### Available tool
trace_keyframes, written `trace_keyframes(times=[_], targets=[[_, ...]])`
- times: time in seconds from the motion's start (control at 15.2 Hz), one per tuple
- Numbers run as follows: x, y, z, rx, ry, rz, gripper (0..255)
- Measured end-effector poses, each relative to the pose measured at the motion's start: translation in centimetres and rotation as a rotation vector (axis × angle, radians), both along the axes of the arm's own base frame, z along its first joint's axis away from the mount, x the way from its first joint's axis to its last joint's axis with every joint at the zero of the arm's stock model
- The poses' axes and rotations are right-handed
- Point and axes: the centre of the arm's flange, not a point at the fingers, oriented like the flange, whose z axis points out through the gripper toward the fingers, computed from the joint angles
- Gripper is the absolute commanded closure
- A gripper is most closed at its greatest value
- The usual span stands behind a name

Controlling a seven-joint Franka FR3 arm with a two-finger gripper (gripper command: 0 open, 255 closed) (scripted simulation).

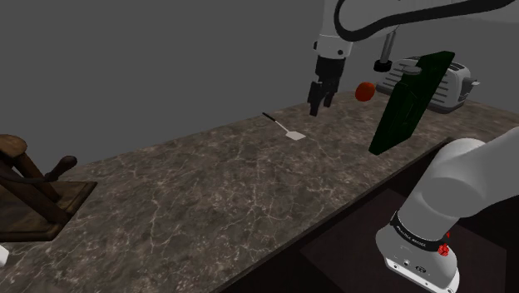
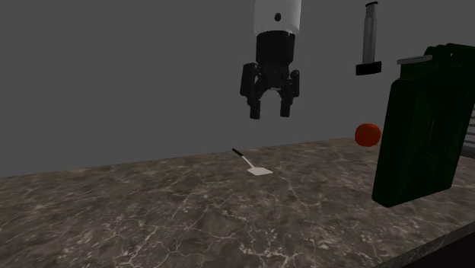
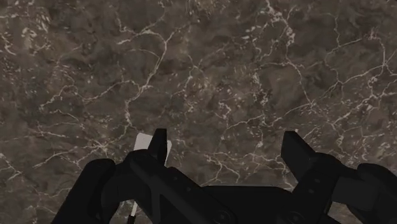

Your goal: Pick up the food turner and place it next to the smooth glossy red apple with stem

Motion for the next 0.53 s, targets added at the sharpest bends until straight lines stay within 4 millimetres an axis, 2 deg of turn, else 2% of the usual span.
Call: trace_keyframes(times=[0.53], targets=[[8.2,-2.7,-5.4,-0.015,-0.025,-0.109,0]])
